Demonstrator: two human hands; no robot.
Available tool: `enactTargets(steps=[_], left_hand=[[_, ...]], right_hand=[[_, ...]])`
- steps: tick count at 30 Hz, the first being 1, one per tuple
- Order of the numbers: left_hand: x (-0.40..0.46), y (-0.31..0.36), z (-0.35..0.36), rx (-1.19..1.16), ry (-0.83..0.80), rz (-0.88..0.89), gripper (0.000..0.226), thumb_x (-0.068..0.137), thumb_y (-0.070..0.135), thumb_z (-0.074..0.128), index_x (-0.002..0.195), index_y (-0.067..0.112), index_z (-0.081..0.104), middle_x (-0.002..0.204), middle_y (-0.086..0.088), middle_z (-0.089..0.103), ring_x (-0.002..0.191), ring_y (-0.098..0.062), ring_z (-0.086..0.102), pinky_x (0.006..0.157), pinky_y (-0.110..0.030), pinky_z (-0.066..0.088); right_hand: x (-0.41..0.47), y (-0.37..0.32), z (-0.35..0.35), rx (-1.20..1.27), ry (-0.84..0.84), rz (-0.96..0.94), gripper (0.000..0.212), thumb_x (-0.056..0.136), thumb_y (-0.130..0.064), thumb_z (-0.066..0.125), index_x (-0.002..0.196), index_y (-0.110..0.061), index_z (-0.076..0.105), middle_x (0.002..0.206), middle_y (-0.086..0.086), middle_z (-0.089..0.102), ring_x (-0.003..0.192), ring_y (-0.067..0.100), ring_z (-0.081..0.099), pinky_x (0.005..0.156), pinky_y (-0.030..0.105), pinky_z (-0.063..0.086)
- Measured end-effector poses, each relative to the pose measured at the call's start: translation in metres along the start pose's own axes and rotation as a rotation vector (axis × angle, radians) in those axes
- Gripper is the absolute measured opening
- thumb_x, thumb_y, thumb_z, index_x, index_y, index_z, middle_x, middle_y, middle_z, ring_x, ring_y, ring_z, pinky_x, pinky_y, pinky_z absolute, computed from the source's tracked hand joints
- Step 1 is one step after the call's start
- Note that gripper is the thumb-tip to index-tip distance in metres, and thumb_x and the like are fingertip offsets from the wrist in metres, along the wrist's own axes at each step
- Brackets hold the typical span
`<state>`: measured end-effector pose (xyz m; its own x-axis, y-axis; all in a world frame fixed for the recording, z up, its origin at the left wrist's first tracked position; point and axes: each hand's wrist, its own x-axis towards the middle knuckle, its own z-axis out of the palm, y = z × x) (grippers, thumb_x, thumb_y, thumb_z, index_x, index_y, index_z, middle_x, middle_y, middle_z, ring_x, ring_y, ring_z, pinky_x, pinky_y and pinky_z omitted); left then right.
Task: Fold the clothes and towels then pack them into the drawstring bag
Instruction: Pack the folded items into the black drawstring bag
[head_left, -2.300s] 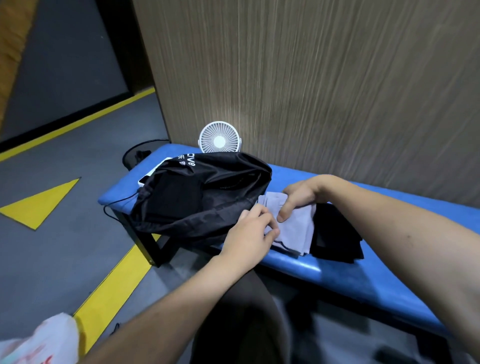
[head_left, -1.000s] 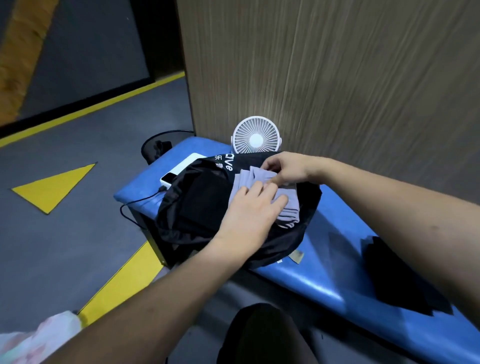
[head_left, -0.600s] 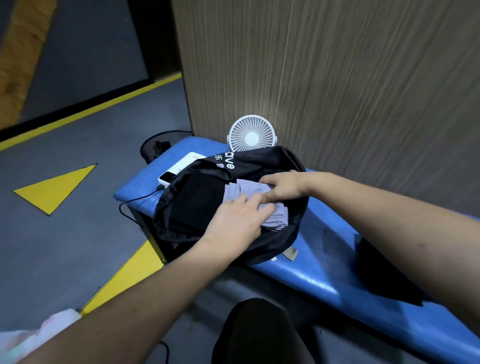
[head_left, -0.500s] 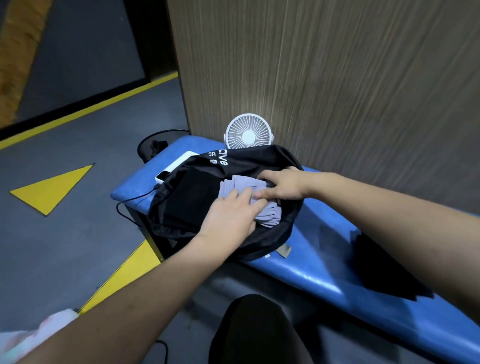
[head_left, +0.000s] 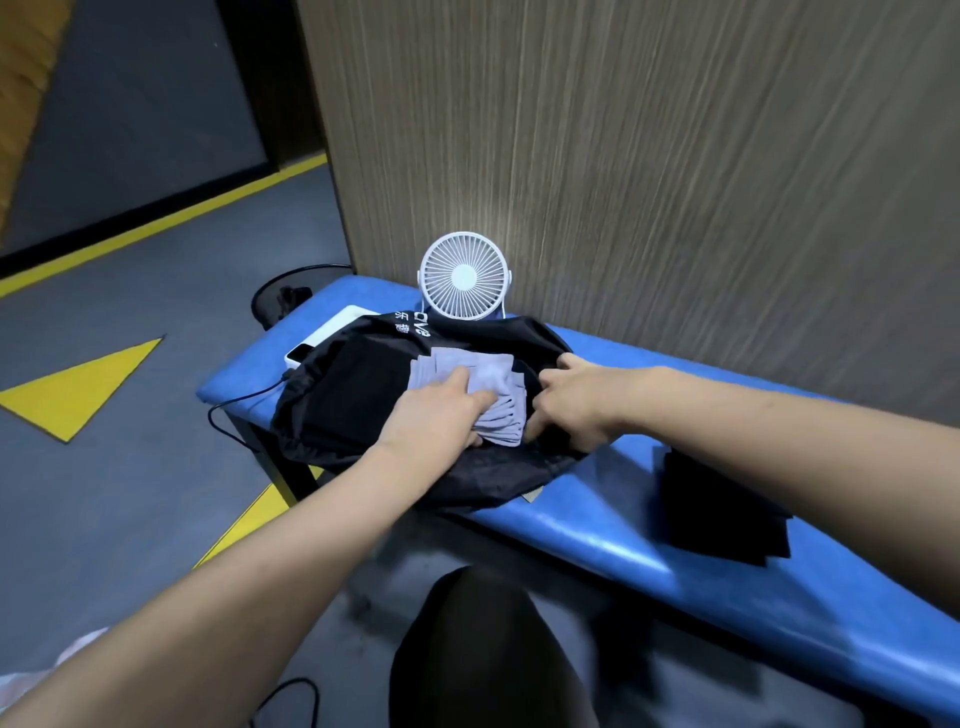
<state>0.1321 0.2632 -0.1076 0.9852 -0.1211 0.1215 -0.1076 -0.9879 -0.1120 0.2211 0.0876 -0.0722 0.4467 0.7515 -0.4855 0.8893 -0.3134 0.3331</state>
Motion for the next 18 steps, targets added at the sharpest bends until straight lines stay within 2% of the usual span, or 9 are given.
enactTargets(steps=[4, 6, 8, 9, 11, 13, 15, 16, 18], left_hand=[[-0.001, 0.001, -0.003, -0.009, -0.025, 0.073, 0.056, 0.096, 0.041, 0.057, 0.148, 0.036, 0.037, 0.126, -0.004, 0.045, 0.107, -0.026, 0.058, 0.065, -0.031, 0.034], [-0.005, 0.002, -0.002, -0.006, -0.020, 0.138, 0.055, 0.096, 0.044, 0.054, 0.148, 0.036, 0.039, 0.126, -0.002, 0.047, 0.104, -0.026, 0.059, 0.065, -0.031, 0.034], [-0.009, 0.002, 0.000, -0.045, -0.003, 0.185, 0.053, 0.095, 0.046, 0.054, 0.146, 0.036, 0.043, 0.123, 0.000, 0.051, 0.103, -0.026, 0.060, 0.066, -0.032, 0.035], [-0.009, 0.002, 0.001, -0.082, 0.008, 0.203, 0.052, 0.094, 0.046, 0.056, 0.144, 0.036, 0.047, 0.118, 0.001, 0.054, 0.102, -0.026, 0.060, 0.066, -0.032, 0.036], [-0.011, 0.002, 0.003, -0.153, 0.020, 0.266, 0.047, 0.088, 0.043, 0.063, 0.134, 0.033, 0.061, 0.102, 0.001, 0.059, 0.092, -0.028, 0.061, 0.066, -0.032, 0.036], [-0.013, 0.002, 0.011, -0.186, 0.074, 0.334, 0.042, 0.083, 0.043, 0.065, 0.123, 0.031, 0.068, 0.090, 0.002, 0.058, 0.082, -0.028, 0.061, 0.067, -0.033, 0.034], [-0.017, 0.004, 0.017, -0.210, 0.102, 0.352, 0.043, 0.082, 0.042, 0.065, 0.124, 0.033, 0.066, 0.092, 0.005, 0.056, 0.084, -0.026, 0.057, 0.071, -0.037, 0.039], [-0.018, 0.006, 0.018, -0.213, 0.110, 0.358, 0.044, 0.083, 0.041, 0.065, 0.127, 0.034, 0.064, 0.095, 0.005, 0.055, 0.086, -0.025, 0.055, 0.073, -0.038, 0.041], [-0.020, 0.010, 0.018, -0.204, 0.112, 0.376, 0.048, 0.085, 0.040, 0.065, 0.132, 0.034, 0.060, 0.099, 0.004, 0.054, 0.091, -0.024, 0.052, 0.077, -0.038, 0.039]], right_hand=[[-0.003, 0.005, -0.004, 0.182, 0.016, 0.012, 0.056, 0.083, -0.014, 0.050, 0.122, -0.053, 0.060, 0.109, -0.015, 0.064, 0.105, 0.015, 0.033, 0.108, 0.036, 0.024], [-0.009, 0.007, -0.007, 0.329, 0.021, 0.043, 0.048, 0.082, -0.013, 0.051, 0.112, -0.045, 0.069, 0.108, -0.013, 0.067, 0.107, 0.014, 0.038, 0.109, 0.032, 0.025], [-0.012, 0.009, -0.009, 0.520, 0.060, 0.116, 0.022, 0.083, -0.020, 0.054, 0.093, -0.028, 0.072, 0.098, -0.003, 0.069, 0.096, 0.015, 0.049, 0.096, 0.034, 0.038], [-0.011, 0.011, -0.010, 0.634, 0.091, 0.164, 0.015, 0.085, -0.023, 0.054, 0.087, -0.020, 0.069, 0.093, 0.003, 0.069, 0.088, 0.017, 0.053, 0.085, 0.034, 0.043], [-0.005, 0.015, -0.009, 0.750, 0.199, 0.252, 0.011, 0.089, -0.025, 0.054, 0.083, -0.018, 0.060, 0.094, 0.004, 0.064, 0.085, 0.021, 0.056, 0.073, 0.033, 0.043], [0.005, 0.018, -0.006, 0.754, 0.276, 0.317, 0.011, 0.094, -0.029, 0.053, 0.099, -0.019, 0.056, 0.111, 0.005, 0.060, 0.096, 0.024, 0.055, 0.079, 0.033, 0.042], [0.018, 0.018, -0.002, 0.773, 0.237, 0.317, 0.035, 0.098, -0.039, 0.050, 0.129, -0.024, 0.053, 0.132, 0.008, 0.053, 0.117, 0.027, 0.052, 0.098, 0.038, 0.041], [0.024, 0.016, -0.001, 0.740, 0.195, 0.308, 0.043, 0.099, -0.044, 0.046, 0.141, -0.032, 0.047, 0.143, 0.008, 0.046, 0.130, 0.028, 0.045, 0.109, 0.042, 0.035], [0.034, 0.010, -0.002, 0.637, 0.137, 0.294, 0.045, 0.102, -0.049, 0.036, 0.148, -0.044, 0.038, 0.162, 0.005, 0.024, 0.148, 0.028, 0.022, 0.119, 0.049, 0.018]])
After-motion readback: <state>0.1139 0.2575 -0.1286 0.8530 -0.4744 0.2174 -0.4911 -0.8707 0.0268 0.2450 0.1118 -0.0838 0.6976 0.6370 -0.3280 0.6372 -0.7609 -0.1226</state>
